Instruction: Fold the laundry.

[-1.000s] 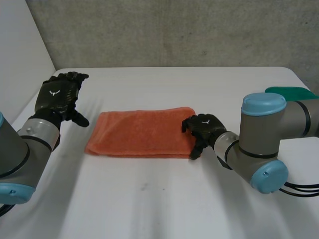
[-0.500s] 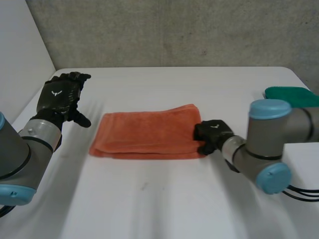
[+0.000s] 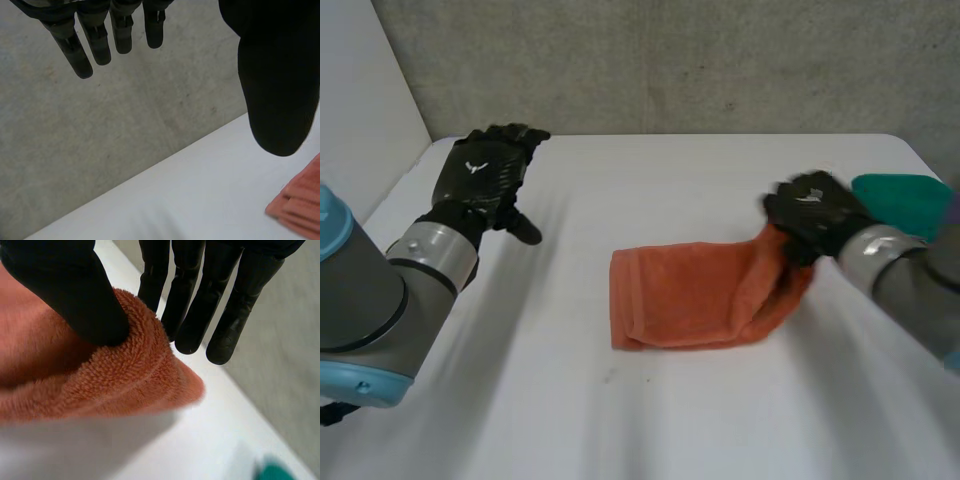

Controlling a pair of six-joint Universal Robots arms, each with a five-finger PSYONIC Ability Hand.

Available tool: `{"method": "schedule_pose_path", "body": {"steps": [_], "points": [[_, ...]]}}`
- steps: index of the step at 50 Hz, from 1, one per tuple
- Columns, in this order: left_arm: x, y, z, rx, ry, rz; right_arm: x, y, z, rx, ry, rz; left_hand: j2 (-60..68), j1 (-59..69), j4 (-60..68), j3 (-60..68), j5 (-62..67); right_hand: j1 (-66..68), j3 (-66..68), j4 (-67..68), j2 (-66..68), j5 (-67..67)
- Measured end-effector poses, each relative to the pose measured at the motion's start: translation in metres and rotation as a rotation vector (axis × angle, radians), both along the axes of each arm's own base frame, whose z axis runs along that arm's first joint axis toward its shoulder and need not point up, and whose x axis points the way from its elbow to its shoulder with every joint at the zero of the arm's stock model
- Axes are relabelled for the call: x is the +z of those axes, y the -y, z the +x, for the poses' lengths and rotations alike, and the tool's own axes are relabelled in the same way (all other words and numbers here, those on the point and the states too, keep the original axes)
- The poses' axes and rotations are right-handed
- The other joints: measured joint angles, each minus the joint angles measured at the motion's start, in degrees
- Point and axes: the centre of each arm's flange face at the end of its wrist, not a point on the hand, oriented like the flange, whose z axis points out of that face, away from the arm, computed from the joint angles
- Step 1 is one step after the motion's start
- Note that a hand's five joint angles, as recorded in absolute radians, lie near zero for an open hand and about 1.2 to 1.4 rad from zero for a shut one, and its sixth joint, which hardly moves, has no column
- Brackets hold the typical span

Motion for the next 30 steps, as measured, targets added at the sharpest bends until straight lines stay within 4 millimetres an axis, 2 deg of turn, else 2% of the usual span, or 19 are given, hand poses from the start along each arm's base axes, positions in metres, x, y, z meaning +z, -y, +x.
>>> {"method": "schedule_pose_path", "body": {"steps": [4,5,6,7,9,10,11,12,13,15,16,17,20,21,22,24,26,29,30], "points": [[0.008,-0.003,-0.009,-0.023,-0.01,-0.015,0.002,-0.029,0.049,0.161,0.011,-0.023,0.0,0.0,0.0,0.0,0.0,0.3,0.0,0.0,0.2,0.0],[0.008,-0.003,-0.009,-0.023,-0.01,-0.015,0.002,-0.029,0.049,0.161,0.011,-0.023,0.0,0.0,0.0,0.0,0.0,0.3,0.0,0.0,0.2,0.0],[0.012,-0.004,-0.013,-0.029,-0.015,-0.023,-0.002,-0.048,0.074,0.246,0.012,-0.021,0.0,0.0,0.0,0.0,0.0,0.6,0.0,0.0,0.2,0.0],[0.014,-0.004,-0.015,-0.031,-0.018,-0.028,-0.006,-0.058,0.086,0.288,0.01,-0.014,0.0,0.0,0.0,0.0,0.0,0.6,0.0,0.0,0.2,0.0],[0.016,-0.004,-0.017,-0.03,-0.022,-0.033,-0.011,-0.066,0.095,0.318,0.007,-0.005,0.0,0.0,0.0,0.0,0.0,-1.2,-2.2,-2.3,-2.0,-2.0],[0.018,-0.004,-0.019,-0.028,-0.025,-0.037,-0.017,-0.075,0.104,0.349,0.001,0.011,0.0,0.0,0.0,0.0,0.0,-9.8,-13.5,-13.7,-14.7,-12.3],[0.019,-0.004,-0.02,-0.026,-0.027,-0.04,-0.02,-0.078,0.107,0.36,-0.001,0.018,0.0,0.0,0.0,0.0,0.0,-9.8,-13.5,-13.7,-14.7,-12.3],[0.02,-0.003,-0.022,-0.022,-0.03,-0.044,-0.026,-0.084,0.113,0.38,-0.009,0.038,0.0,0.0,0.0,0.0,0.0,-21.6,-29.8,-30.2,-30.2,-27.9],[0.02,-0.003,-0.024,-0.02,-0.032,-0.044,-0.029,-0.087,0.114,0.385,-0.011,0.047,0.0,0.0,0.0,0.0,0.0,-21.6,-29.8,-30.2,-30.2,-27.9],[0.019,-0.003,-0.029,-0.021,-0.034,-0.042,-0.031,-0.086,0.114,0.368,0.002,0.076,0.0,0.0,0.0,0.0,0.0,-34.1,-44.7,-45.2,-44.7,-42.9],[0.017,-0.003,-0.032,-0.026,-0.032,-0.037,-0.03,-0.082,0.112,0.343,0.018,0.093,0.0,0.0,0.0,0.0,0.0,-34.1,-44.7,-45.2,-44.7,-42.9],[0.014,-0.003,-0.035,-0.032,-0.03,-0.029,-0.029,-0.077,0.109,0.312,0.037,0.11,0.0,0.0,0.0,0.0,0.0,-41.3,-54.0,-54.0,-53.9,-51.3],[0.005,-0.005,-0.047,-0.057,-0.017,0.003,-0.022,-0.051,0.09,0.172,0.122,0.169,0.0,0.0,0.0,0.0,0.0,-42.1,-55.0,-54.6,-55.0,-51.9],[0.005,-0.005,-0.047,-0.057,-0.017,0.003,-0.022,-0.051,0.09,0.172,0.122,0.169,0.0,0.0,0.0,0.0,0.0,-42.1,-55.0,-54.6,-55.0,-51.9],[-0.002,-0.009,-0.055,-0.079,-0.004,0.029,-0.017,-0.031,0.074,0.077,0.186,0.204,0.0,0.0,0.0,0.0,0.0,-42.1,-55.0,-54.6,-55.0,-51.9],[-0.01,-0.013,-0.063,-0.103,0.011,0.06,-0.015,-0.021,0.065,0.031,0.22,0.225,0.0,0.0,0.0,0.0,0.0,-42.1,-55.0,-54.6,-55.0,-51.9],[-0.023,-0.02,-0.074,-0.134,0.034,0.106,-0.014,-0.001,0.046,-0.055,0.285,0.274,0.0,0.0,0.0,0.0,0.0,-42.1,-55.1,-54.6,-55.0,-51.9],[-0.045,-0.029,-0.086,-0.171,0.079,0.186,-0.021,0.01,0.034,-0.101,0.315,0.329,0.0,0.0,0.0,0.0,0.0,-42.1,-55.0,-54.6,-55.0,-51.9],[-0.045,-0.029,-0.086,-0.171,0.079,0.186,-0.021,0.01,0.034,-0.101,0.315,0.329,0.0,0.0,0.0,0.0,0.0,-42.1,-55.0,-54.6,-55.0,-51.9]]}}
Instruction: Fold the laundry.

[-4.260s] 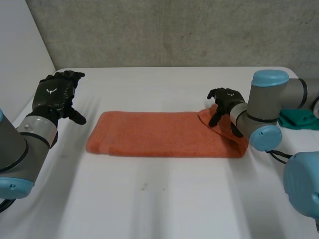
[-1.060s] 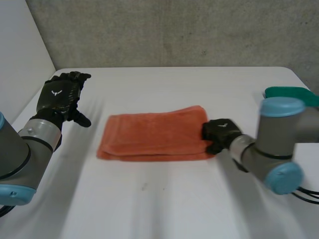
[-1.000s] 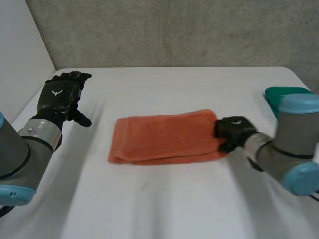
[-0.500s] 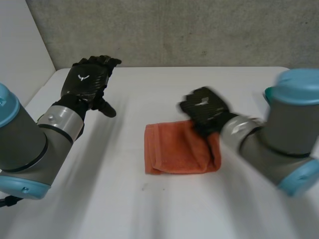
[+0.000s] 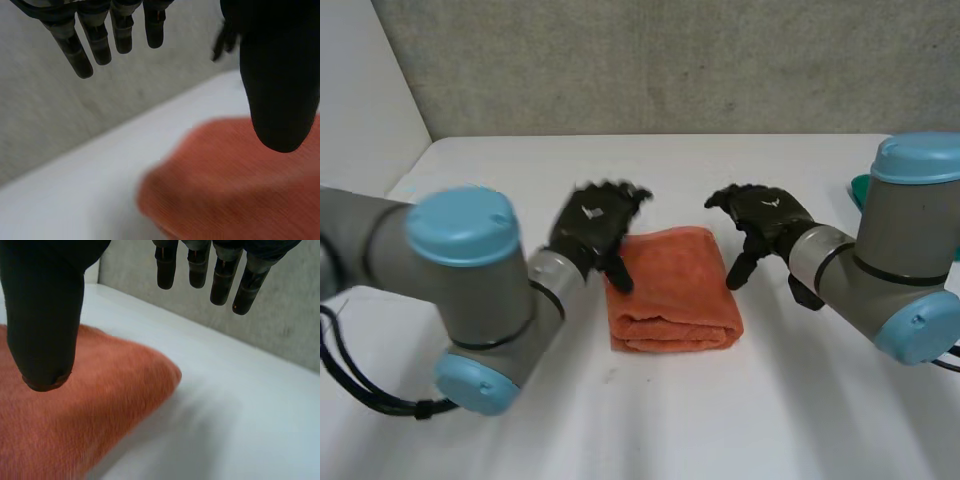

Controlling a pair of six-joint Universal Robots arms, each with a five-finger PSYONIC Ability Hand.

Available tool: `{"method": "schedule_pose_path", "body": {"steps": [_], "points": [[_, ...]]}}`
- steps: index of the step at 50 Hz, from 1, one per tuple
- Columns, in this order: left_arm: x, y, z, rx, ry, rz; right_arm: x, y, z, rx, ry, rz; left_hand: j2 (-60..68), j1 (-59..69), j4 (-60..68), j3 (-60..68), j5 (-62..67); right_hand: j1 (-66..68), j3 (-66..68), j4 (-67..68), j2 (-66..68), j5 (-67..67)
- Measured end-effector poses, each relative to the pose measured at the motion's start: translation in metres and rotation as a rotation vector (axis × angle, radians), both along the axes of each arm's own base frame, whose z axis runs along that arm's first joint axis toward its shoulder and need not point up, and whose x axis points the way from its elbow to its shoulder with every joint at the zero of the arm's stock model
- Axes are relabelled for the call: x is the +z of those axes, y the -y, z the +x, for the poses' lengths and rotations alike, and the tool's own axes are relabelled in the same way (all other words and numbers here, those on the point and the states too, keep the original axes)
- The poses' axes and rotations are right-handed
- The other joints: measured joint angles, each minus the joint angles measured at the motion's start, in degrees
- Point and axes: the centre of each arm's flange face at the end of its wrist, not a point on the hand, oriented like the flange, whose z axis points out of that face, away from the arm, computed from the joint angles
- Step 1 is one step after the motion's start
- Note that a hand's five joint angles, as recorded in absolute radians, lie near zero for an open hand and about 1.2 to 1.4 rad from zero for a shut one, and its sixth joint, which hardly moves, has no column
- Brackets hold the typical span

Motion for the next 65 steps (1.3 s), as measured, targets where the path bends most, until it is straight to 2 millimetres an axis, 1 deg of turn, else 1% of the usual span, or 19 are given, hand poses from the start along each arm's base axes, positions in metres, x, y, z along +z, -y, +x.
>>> {"method": "schedule_pose_path", "body": {"steps": [3,9,14,17,21,23,30,36,37,40,44,48,51,54,55,57,60,63,65], "points": [[-0.028,-0.006,-0.006,-0.012,0.072,0.093,-0.018,0.006,-0.004,-0.008,-0.007,0.066,0.0,0.0,0.0,0.0,0.0,0.0,0.0,0.0,0.0,0.0],[-0.06,-0.008,-0.003,0.022,0.184,0.198,-0.044,0.007,-0.002,0.016,-0.067,0.102,0.0,0.0,0.0,0.0,0.0,0.0,0.0,0.0,0.0,0.0],[-0.069,-0.01,0.002,0.038,0.247,0.232,-0.056,0.004,0.0,0.05,-0.144,0.096,0.0,0.0,0.0,0.0,0.0,0.0,0.0,0.0,0.0,0.0],[-0.067,-0.011,0.002,0.032,0.258,0.23,-0.057,0.002,0.0,0.066,-0.176,0.086,0.0,0.0,0.0,0.0,0.0,-0.4,0.0,0.0,0.0,0.0],[-0.059,-0.013,0.0,0.023,0.248,0.211,-0.054,0.001,0.001,0.073,-0.19,0.075,0.0,0.0,0.0,0.0,0.0,-0.6,0.0,0.0,0.0,0.0],[-0.041,-0.015,-0.002,0.015,0.22,0.174,-0.047,-0.002,0.001,0.077,-0.197,0.053,0.0,0.0,0.0,0.0,0.0,-0.6,0.0,0.0,0.0,0.0],[-0.011,-0.014,-0.002,0.014,0.168,0.113,-0.033,-0.006,0.002,0.059,-0.196,0.013,0.0,0.0,0.0,0.0,0.0,-0.6,0.0,0.0,0.0,0.0],[0.035,-0.01,0.005,0.027,0.088,0.028,-0.003,-0.009,-0.004,0.011,-0.162,-0.081,0.0,0.0,0.0,0.0,0.0,-0.6,0.0,0.0,0.0,0.0],[0.052,-0.01,0.009,0.024,0.056,-0.004,0.01,-0.011,-0.006,-0.004,-0.144,-0.117,0.0,0.0,0.0,0.0,0.0,-0.6,0.0,0.0,0.0,0.0],[0.082,-0.011,0.016,-0.001,0.0,-0.058,0.025,-0.016,-0.009,-0.023,-0.12,-0.159,0.0,0.0,0.0,0.0,0.0,-0.6,0.0,0.0,0.0,0.0],[0.116,-0.018,0.025,-0.068,-0.064,-0.109,0.036,-0.028,-0.013,-0.047,-0.101,-0.179,0.0,0.0,0.0,0.0,0.0,-0.6,0.0,0.0,0.0,0.0],[0.134,-0.026,0.03,-0.143,-0.095,-0.099,0.031,-0.045,-0.01,-0.043,-0.102,-0.16,0.0,0.0,0.0,0.0,0.0,-0.6,0.0,0.0,0.0,0.0],[0.138,-0.03,0.033,-0.179,-0.099,-0.072,0.023,-0.059,-0.004,-0.018,-0.106,-0.146,0.0,0.0,0.0,0.0,0.0,-0.6,0.0,0.0,0.0,0.0],[0.138,-0.032,0.033,-0.203,-0.097,-0.046,0.016,-0.069,0.001,0.006,-0.11,-0.137,0.0,0.0,0.0,0.0,0.0,-0.6,0.0,0.0,0.0,0.0],[0.136,-0.034,0.033,-0.225,-0.092,-0.02,0.006,-0.08,0.006,0.036,-0.117,-0.125,0.0,0.0,0.0,0.0,0.0,-0.6,0.0,0.0,0.0,0.0],[0.134,-0.035,0.033,-0.235,-0.088,-0.004,-0.005,-0.087,0.011,0.062,-0.124,-0.115,0.0,0.0,0.0,0.0,0.0,-0.6,0.0,0.0,0.0,0.0],[0.131,-0.035,0.032,-0.241,-0.082,0.013,-0.021,-0.095,0.018,0.093,-0.133,-0.103,0.0,0.0,0.0,0.0,0.0,-0.6,0.0,0.0,0.0,0.0],[0.13,-0.035,0.032,-0.241,-0.08,0.017,-0.028,-0.098,0.021,0.104,-0.137,-0.1,0.0,0.0,0.0,0.0,0.0,-0.6,0.0,0.0,0.0,0.0],[0.127,-0.034,0.032,-0.237,-0.077,0.022,-0.044,-0.101,0.028,0.127,-0.143,-0.1,0.0,0.0,0.0,0.0,0.0,-0.6,0.0,0.0,0.0,0.0]]}}
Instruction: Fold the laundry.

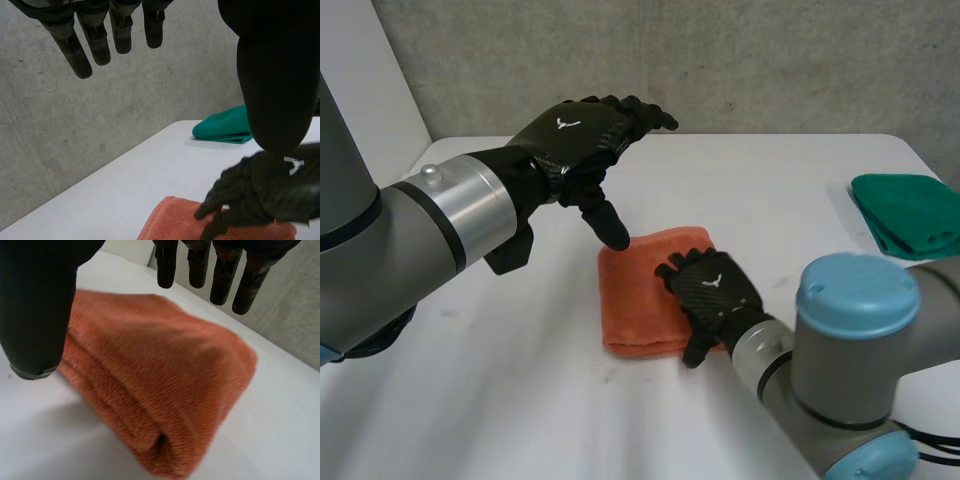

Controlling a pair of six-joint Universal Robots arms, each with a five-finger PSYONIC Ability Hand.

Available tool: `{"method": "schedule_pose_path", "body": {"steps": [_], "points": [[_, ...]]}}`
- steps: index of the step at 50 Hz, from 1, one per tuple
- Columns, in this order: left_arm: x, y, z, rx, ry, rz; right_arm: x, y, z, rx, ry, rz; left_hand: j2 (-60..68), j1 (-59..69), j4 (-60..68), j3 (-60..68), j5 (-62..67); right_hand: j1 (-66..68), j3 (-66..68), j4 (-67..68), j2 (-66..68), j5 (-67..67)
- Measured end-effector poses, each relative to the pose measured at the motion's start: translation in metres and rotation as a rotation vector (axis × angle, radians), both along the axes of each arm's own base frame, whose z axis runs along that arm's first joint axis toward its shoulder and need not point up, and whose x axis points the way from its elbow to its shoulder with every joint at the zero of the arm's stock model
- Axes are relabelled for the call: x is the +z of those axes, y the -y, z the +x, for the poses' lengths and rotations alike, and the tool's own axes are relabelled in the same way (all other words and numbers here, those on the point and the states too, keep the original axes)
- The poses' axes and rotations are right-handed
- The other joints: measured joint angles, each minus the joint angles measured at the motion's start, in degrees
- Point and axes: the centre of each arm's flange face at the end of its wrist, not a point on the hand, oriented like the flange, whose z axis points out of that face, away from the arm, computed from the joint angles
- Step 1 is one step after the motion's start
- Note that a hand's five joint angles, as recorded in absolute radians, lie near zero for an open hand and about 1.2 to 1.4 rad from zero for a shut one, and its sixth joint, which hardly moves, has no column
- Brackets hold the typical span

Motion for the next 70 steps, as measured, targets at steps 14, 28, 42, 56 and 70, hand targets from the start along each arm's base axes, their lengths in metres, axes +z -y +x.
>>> {"method": "schedule_pose_path", "body": {"steps": [14,28,42,56,70], "points": [[-0.008,0.003,-0.001,0.007,0.007,0.018,-0.04,0.013,0.016,0.034,-0.044,-0.058,0.0,0.0,0.0,0.0,0.0,1.1,2.2,1.0,2.1,1.2],[-0.013,0.004,-0.002,0.007,0.007,0.036,-0.048,0.03,0.027,0.039,-0.044,-0.121,0.0,0.0,0.0,0.0,0.0,12.5,15.0,13.6,13.9,10.7],[-0.013,0.005,-0.002,0.01,-0.008,0.053,-0.049,0.044,0.038,0.042,-0.038,-0.158,0.0,0.0,0.0,0.0,0.0,20.6,25.1,23.8,25.4,19.0],[-0.014,0.005,-0.002,0.011,-0.007,0.055,-0.05,0.075,0.021,-0.021,-0.063,-0.172,0.0,0.0,0.0,0.0,0.0,36.1,51.1,52.5,52.7,44.9],[-0.019,0.007,-0.003,0.012,-0.001,0.065,-0.034,0.152,-0.063,-0.17,-0.189,-0.236,0.0,0.0,0.0,0.0,0.0,37.2,52.5,53.2,53.4,44.9]]}}
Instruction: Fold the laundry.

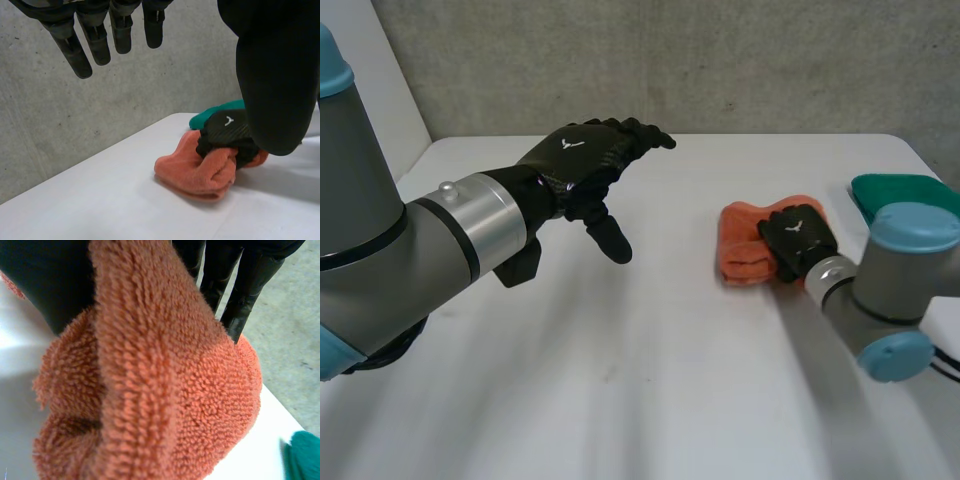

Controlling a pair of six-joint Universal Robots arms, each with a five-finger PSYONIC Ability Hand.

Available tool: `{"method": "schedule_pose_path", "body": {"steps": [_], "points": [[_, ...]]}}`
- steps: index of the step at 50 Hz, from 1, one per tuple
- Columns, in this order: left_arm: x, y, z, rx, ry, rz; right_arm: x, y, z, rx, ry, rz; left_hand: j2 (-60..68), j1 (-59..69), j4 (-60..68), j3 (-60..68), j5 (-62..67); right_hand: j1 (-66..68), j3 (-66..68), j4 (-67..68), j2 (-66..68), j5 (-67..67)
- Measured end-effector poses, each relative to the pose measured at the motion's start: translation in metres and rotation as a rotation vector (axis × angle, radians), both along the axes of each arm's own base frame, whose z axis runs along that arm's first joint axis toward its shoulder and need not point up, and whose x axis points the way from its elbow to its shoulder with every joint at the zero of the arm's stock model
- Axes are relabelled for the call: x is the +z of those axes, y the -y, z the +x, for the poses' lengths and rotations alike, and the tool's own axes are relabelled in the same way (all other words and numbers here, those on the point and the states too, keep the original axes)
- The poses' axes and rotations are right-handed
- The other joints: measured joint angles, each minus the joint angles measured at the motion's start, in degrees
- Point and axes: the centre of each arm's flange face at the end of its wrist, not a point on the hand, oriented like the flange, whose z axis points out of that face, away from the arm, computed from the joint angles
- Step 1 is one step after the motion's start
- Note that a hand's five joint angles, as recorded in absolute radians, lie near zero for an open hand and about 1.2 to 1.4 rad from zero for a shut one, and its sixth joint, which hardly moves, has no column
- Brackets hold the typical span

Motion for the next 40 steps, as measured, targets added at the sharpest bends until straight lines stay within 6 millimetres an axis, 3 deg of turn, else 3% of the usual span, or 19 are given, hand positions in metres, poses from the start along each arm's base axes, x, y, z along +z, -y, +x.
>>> {"method": "schedule_pose_path", "body": {"steps": [6,9,14,20,25,30,40], "points": [[-0.004,0.002,-0.001,0.0,0.005,0.009,0.007,0.033,-0.021,0.02,-0.011,-0.065,0.0,0.0,0.0,0.0,0.0,0.6,0.0,0.0,0.2,0.0],[-0.006,0.002,-0.001,0.0,0.007,0.013,0.021,0.057,-0.029,0.028,-0.008,-0.14,0.0,0.0,0.0,0.0,0.0,0.9,0.0,0.0,0.3,0.0],[-0.008,0.003,-0.002,0.0,0.009,0.016,0.054,0.094,-0.041,0.005,0.006,-0.275,0.0,0.0,0.0,0.0,0.0,0.9,0.0,0.0,0.3,0.0],[-0.01,0.004,-0.002,0.001,0.011,0.019,0.119,0.148,-0.074,-0.056,0.05,-0.505,0.0,0.0,0.0,0.0,0.0,0.9,0.2,0.0,0.3,0.0],[-0.011,0.004,-0.002,0.002,0.013,0.023,0.14,0.17,-0.099,-0.064,0.078,-0.571,0.0,0.0,0.0,0.0,0.0,0.9,0.6,0.6,0.5,0.0],[-0.013,0.004,-0.002,0.003,0.017,0.028,0.132,0.184,-0.124,-0.046,0.084,-0.539,0.0,0.0,0.0,0.0,0.0,0.9,0.8,0.8,0.6,0.0],[-0.021,0.006,-0.003,0.003,0.023,0.04,0.056,0.19,-0.196,-0.062,0.065,-0.331,0.0,0.0,0.0,0.0,0.0,0.9,0.8,0.8,0.6,0.0]]}}
